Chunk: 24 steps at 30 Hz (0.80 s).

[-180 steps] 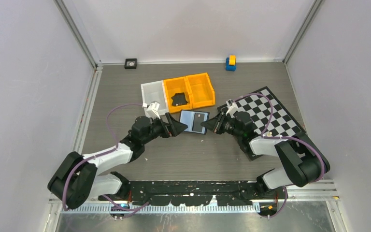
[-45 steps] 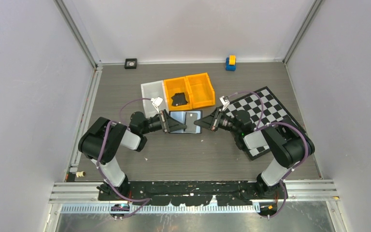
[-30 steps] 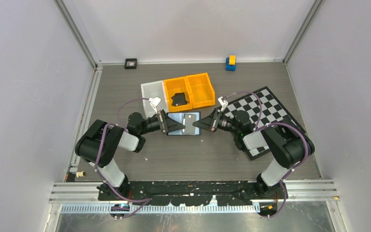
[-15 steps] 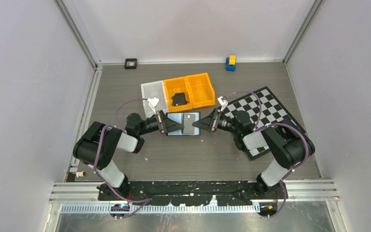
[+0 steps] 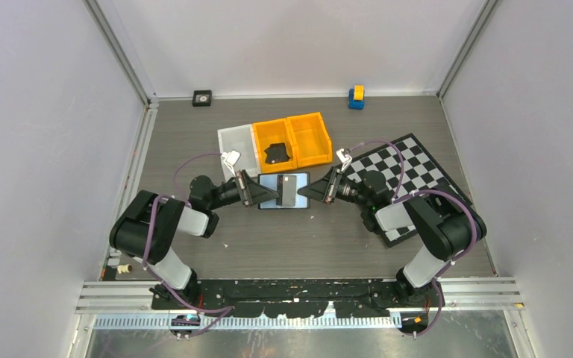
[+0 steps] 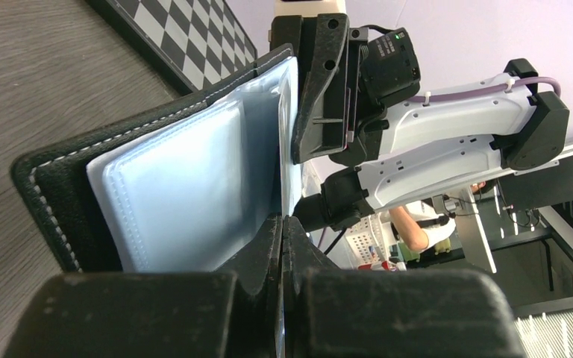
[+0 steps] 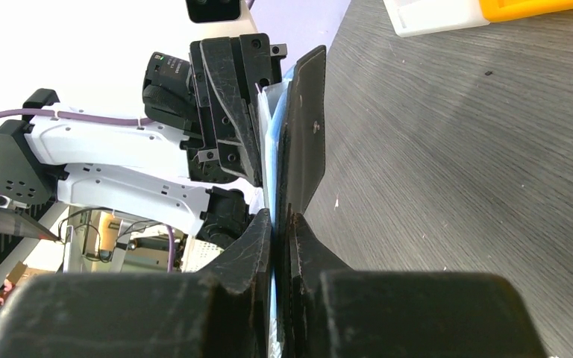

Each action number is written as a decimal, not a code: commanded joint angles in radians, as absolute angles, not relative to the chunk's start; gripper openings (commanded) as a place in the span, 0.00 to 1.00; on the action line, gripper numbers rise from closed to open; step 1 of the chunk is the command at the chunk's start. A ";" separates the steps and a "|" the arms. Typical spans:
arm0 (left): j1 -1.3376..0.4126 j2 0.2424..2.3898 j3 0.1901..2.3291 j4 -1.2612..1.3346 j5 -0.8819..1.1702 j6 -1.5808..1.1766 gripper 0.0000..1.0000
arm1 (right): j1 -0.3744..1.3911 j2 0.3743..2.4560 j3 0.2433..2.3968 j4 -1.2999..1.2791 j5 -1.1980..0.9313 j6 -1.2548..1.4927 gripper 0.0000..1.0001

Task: Take the credit cards out of the card holder
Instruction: Remove the credit card from the card holder.

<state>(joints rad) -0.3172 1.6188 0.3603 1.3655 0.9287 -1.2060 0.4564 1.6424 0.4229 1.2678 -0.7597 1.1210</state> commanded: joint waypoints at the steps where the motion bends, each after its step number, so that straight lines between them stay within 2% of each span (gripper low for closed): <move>1: -0.278 1.585 0.344 1.431 0.955 -1.214 0.00 | 0.459 1.595 0.424 1.324 -0.758 1.117 0.01; 8: -0.225 1.590 0.334 1.431 0.967 -1.217 0.00 | 0.415 1.585 0.411 1.261 -0.732 1.085 0.01; 13: -0.203 1.621 0.379 1.412 0.961 -1.222 0.00 | 0.394 1.536 0.428 1.013 -0.671 0.951 0.00; 17: -0.196 1.668 0.463 1.314 0.929 -1.201 0.00 | 0.394 1.490 0.453 0.819 -0.601 0.859 0.00; 24: -0.206 1.680 0.595 1.026 0.814 -1.095 0.00 | 0.393 1.438 0.462 0.700 -0.551 0.796 0.00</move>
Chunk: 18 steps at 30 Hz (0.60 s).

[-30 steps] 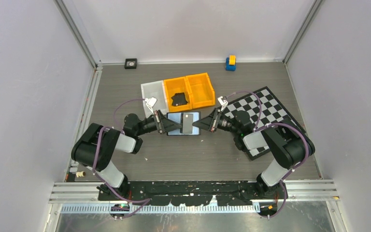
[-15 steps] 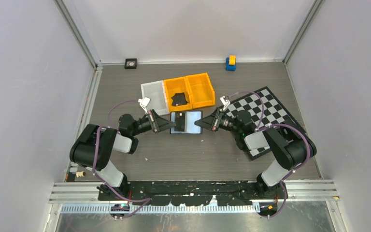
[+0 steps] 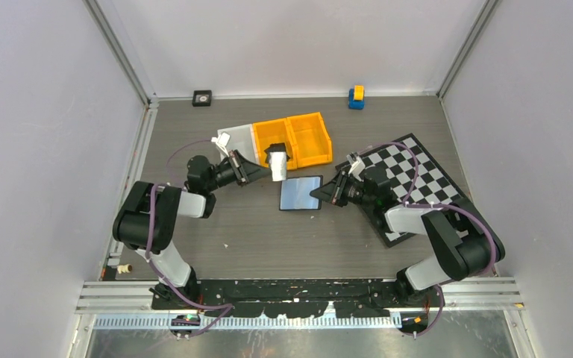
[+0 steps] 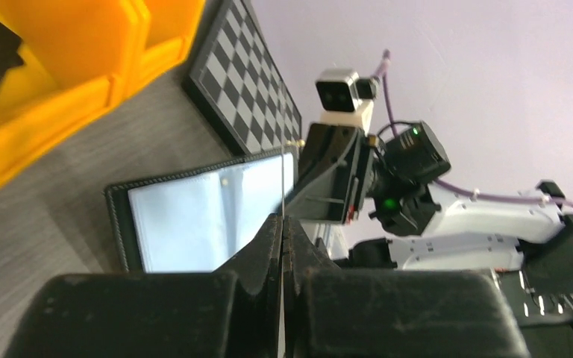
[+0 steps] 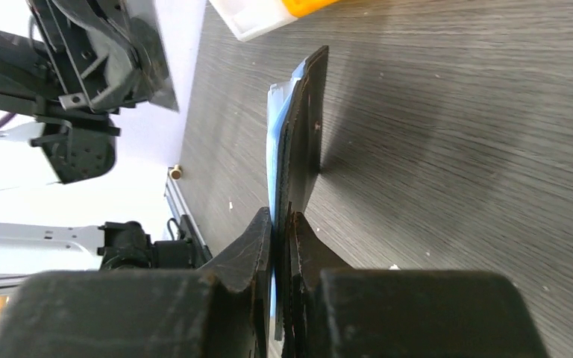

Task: Take the credit cards out of the card holder
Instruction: Remove the credit card from the card holder, then place the credit card in the storage box.

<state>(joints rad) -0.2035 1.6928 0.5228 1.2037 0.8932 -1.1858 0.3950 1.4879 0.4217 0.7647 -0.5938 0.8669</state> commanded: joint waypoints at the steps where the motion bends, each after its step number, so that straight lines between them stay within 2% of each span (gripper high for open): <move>1: -0.207 1.671 0.611 0.968 0.793 -1.072 0.00 | 0.394 1.435 0.463 0.695 -0.554 0.794 0.00; 10: -0.239 1.660 0.842 0.497 0.582 -0.867 0.00 | 0.394 1.421 0.492 0.617 -0.562 0.741 0.01; 18: -0.248 1.808 1.030 0.363 0.502 -0.822 0.00 | 0.394 1.407 0.509 0.614 -0.581 0.728 0.00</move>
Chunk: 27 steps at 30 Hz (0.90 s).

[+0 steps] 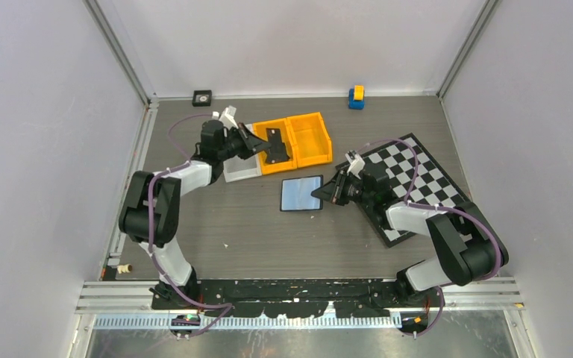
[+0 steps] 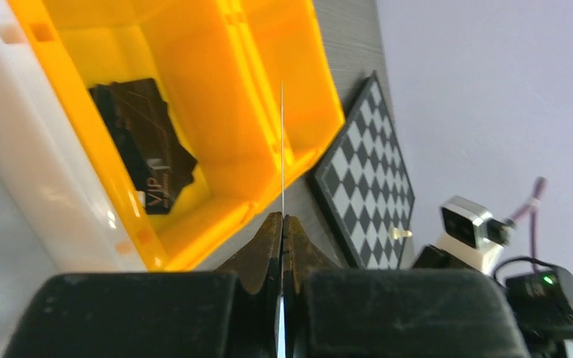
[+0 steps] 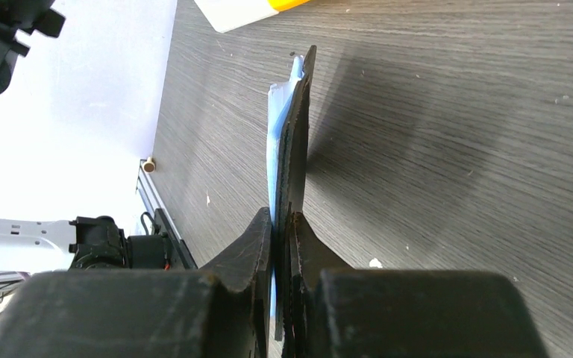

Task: Take the credit cards out of the card holder
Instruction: Place the credit card in the storage box.

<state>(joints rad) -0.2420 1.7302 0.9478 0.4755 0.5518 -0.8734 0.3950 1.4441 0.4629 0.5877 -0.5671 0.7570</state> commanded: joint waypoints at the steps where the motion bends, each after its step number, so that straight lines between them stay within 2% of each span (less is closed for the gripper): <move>1: -0.249 1.829 1.056 0.348 0.501 -0.819 0.00 | 0.394 1.408 0.512 0.613 -0.583 0.726 0.01; 14: -0.287 1.947 1.237 0.175 0.332 -0.705 0.01 | 0.394 1.458 0.559 0.601 -0.603 0.692 0.00; 18: -0.288 1.948 1.249 0.161 0.318 -0.679 0.09 | 0.394 1.466 0.569 0.593 -0.601 0.682 0.01; 24: -0.288 1.914 1.258 0.130 0.309 -0.635 0.29 | 0.394 1.465 0.578 0.586 -0.598 0.677 0.01; 27: -0.291 1.854 1.196 0.181 0.335 -0.628 0.33 | 0.394 1.460 0.575 0.586 -0.590 0.681 0.00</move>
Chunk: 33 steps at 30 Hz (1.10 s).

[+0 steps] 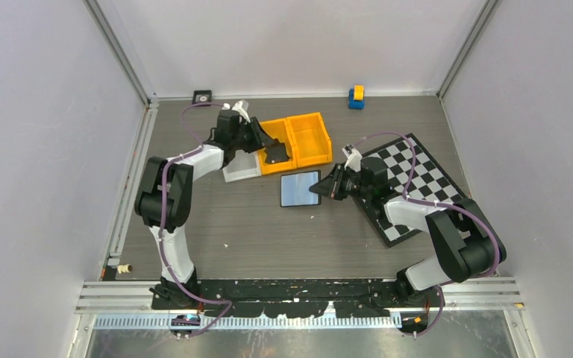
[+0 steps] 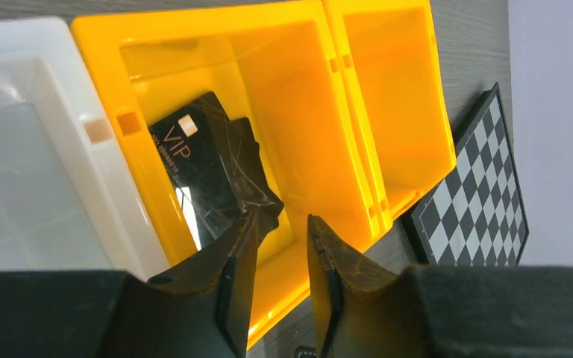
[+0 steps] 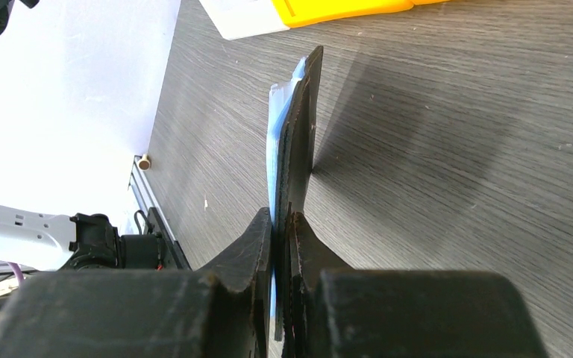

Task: Take the credit cards out of the card holder
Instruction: Place the credit card in the storage box, then close the card holder at the center of the board.

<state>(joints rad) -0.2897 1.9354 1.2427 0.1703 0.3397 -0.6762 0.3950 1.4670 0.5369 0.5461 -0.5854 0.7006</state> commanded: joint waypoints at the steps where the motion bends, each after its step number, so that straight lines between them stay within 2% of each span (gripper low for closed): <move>1: -0.293 1.822 1.164 0.214 0.353 -0.627 0.35 | 0.394 1.458 0.573 0.585 -0.587 0.682 0.01; 13: -0.334 1.383 0.778 0.324 0.378 -0.604 0.51 | 0.394 1.480 0.494 0.771 -0.578 0.786 0.00; 15: -0.334 1.316 0.686 0.376 0.375 -0.617 0.59 | 0.394 1.485 0.478 0.805 -0.576 0.800 0.01; 19: -0.334 1.219 0.533 0.481 0.374 -0.635 0.97 | 0.394 1.495 0.440 0.865 -0.566 0.822 0.01; 20: -0.334 1.204 0.511 0.486 0.377 -0.638 0.99 | 0.395 1.497 0.427 0.903 -0.567 0.834 0.00; 26: -0.332 1.192 0.414 0.594 0.396 -0.678 1.00 | 0.396 1.503 0.378 1.028 -0.548 0.885 0.00; 29: -0.323 1.250 0.407 0.637 0.483 -0.679 1.00 | 0.394 1.488 0.365 1.046 -0.537 0.889 0.01; 33: -0.284 1.364 0.406 0.759 0.627 -0.707 0.94 | 0.395 1.432 0.339 1.056 -0.511 0.884 0.00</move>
